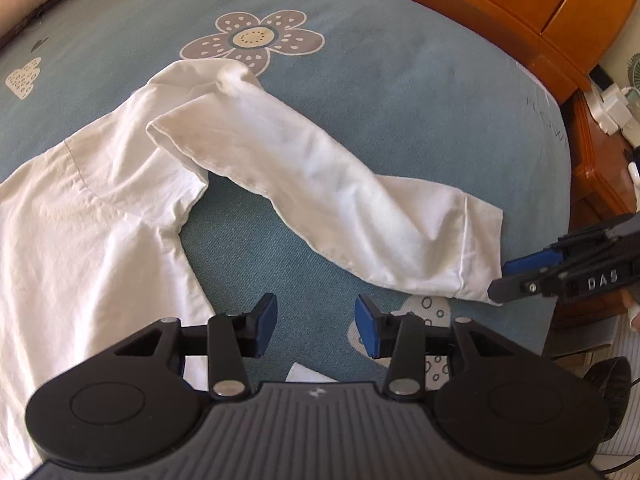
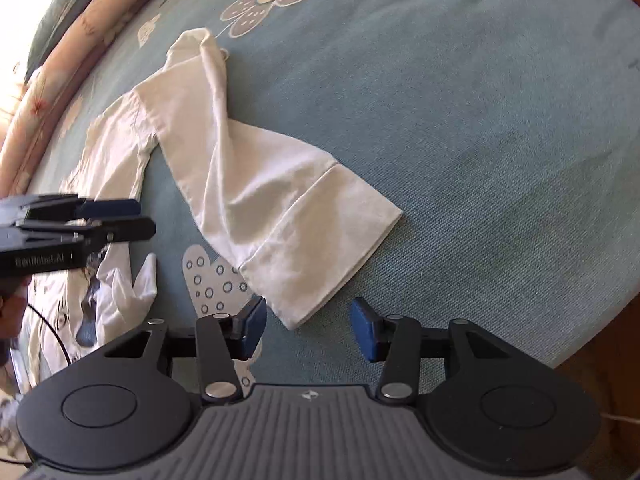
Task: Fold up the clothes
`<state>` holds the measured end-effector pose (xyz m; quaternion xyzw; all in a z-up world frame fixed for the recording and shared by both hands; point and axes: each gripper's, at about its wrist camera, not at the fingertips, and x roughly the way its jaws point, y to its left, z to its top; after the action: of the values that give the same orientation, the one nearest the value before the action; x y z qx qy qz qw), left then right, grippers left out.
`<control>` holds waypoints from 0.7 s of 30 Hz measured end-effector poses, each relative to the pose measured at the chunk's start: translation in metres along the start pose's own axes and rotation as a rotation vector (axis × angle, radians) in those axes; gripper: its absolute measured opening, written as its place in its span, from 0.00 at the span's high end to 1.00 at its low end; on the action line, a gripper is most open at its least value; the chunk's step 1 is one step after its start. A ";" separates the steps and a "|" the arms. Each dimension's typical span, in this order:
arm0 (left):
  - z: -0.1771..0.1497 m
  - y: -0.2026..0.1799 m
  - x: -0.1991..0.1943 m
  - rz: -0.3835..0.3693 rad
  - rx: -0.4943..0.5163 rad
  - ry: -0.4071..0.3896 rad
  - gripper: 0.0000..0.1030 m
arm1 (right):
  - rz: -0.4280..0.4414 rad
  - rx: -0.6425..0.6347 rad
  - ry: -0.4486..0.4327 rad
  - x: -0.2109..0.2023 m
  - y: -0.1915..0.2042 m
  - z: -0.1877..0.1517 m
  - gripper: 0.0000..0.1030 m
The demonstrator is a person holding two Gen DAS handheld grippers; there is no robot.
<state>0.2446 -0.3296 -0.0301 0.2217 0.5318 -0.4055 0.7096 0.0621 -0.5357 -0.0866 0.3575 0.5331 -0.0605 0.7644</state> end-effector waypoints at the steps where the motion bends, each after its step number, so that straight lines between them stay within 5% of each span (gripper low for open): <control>1: -0.001 0.000 0.001 0.003 0.013 0.001 0.55 | 0.023 0.050 -0.022 0.001 -0.005 0.002 0.50; 9: -0.001 0.002 0.004 0.003 0.014 -0.007 0.51 | 0.075 0.194 -0.174 0.000 -0.019 0.024 0.50; 14: 0.003 0.003 0.006 0.006 0.009 -0.018 0.51 | -0.042 0.119 -0.268 -0.013 -0.018 0.039 0.50; 21: 0.006 0.001 0.012 0.007 -0.001 -0.022 0.51 | -0.173 -0.146 -0.257 -0.001 0.003 0.037 0.46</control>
<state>0.2503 -0.3378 -0.0388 0.2186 0.5236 -0.4051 0.7169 0.0915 -0.5563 -0.0784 0.2434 0.4628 -0.1323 0.8421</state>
